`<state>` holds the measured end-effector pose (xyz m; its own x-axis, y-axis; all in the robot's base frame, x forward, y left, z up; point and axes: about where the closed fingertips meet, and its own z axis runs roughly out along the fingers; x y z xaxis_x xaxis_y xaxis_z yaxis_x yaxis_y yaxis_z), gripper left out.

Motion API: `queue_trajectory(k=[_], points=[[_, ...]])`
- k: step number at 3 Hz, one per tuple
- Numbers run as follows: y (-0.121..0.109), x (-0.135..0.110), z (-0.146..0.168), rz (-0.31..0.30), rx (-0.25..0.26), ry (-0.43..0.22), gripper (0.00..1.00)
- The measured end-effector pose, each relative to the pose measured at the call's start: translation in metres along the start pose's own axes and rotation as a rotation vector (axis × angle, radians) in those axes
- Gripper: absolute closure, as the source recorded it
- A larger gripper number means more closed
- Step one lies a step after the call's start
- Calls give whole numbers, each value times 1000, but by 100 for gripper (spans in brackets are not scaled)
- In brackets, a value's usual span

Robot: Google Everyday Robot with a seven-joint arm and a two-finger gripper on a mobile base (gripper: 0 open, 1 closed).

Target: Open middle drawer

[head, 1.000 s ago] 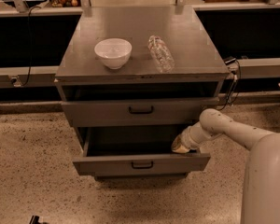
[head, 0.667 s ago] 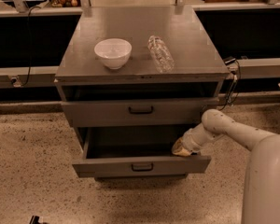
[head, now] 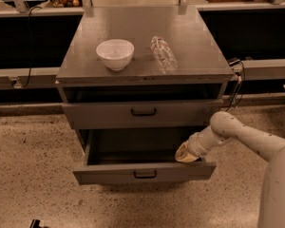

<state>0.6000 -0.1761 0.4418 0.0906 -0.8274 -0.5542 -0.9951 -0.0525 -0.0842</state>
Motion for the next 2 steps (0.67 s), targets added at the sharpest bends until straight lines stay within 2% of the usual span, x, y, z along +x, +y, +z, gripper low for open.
queue_trajectory(k=[1, 2], points=[[13, -10, -2, -92, -35, -40, 100], [12, -9, -1, -93, -33, -38, 100]])
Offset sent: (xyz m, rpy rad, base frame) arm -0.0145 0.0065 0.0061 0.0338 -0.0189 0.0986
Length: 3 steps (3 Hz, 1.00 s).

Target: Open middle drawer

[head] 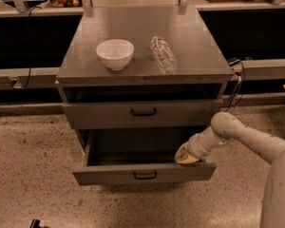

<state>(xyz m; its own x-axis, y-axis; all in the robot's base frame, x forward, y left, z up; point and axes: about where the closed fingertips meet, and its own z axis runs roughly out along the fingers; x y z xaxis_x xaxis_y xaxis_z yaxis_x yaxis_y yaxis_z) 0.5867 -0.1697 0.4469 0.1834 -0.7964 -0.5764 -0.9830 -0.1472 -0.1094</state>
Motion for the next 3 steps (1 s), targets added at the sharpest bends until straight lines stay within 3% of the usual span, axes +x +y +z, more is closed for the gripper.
queue_trajectory(k=[1, 2, 3], points=[[-8, -6, 0, 15, -11, 11, 100], [-27, -8, 4, 45, 1, 23, 100], [-32, -1, 19, 80, 24, 33, 100]])
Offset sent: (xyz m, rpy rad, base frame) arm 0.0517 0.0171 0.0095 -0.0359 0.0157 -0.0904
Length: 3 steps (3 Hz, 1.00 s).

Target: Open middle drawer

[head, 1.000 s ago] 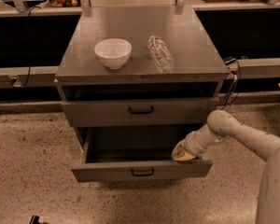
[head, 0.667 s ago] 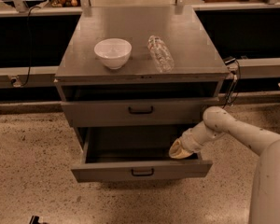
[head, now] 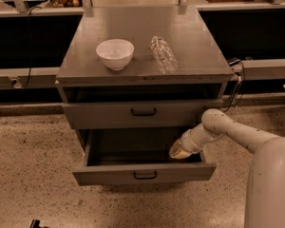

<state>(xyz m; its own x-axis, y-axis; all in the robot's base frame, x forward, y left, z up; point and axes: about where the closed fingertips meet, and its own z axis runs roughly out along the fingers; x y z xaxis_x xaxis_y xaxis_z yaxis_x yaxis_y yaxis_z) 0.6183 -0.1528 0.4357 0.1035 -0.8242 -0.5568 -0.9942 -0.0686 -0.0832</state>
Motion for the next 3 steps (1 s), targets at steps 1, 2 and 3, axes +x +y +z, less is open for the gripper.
queue_trajectory(k=[1, 2, 3], points=[[8, 7, 15, 3, -18, 7, 100], [8, 7, 15, 3, -18, 7, 100], [25, 6, 7, -34, -85, -16, 100]])
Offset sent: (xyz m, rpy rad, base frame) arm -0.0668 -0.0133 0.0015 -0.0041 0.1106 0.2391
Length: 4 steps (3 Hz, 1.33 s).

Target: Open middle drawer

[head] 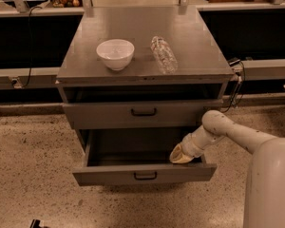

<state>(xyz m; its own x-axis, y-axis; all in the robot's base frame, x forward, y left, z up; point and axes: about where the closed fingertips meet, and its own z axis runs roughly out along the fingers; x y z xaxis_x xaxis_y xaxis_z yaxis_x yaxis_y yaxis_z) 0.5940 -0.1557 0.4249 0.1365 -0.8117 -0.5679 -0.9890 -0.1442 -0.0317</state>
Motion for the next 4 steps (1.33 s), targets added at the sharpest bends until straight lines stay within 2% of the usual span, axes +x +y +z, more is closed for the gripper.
queue_trajectory(k=[1, 2, 3, 4], points=[[32, -4, -15, -74, -124, -69, 100], [61, -9, -24, -104, -245, -128, 100], [82, -12, -37, -93, -273, -159, 100], [82, -12, -37, -93, -273, -159, 100]])
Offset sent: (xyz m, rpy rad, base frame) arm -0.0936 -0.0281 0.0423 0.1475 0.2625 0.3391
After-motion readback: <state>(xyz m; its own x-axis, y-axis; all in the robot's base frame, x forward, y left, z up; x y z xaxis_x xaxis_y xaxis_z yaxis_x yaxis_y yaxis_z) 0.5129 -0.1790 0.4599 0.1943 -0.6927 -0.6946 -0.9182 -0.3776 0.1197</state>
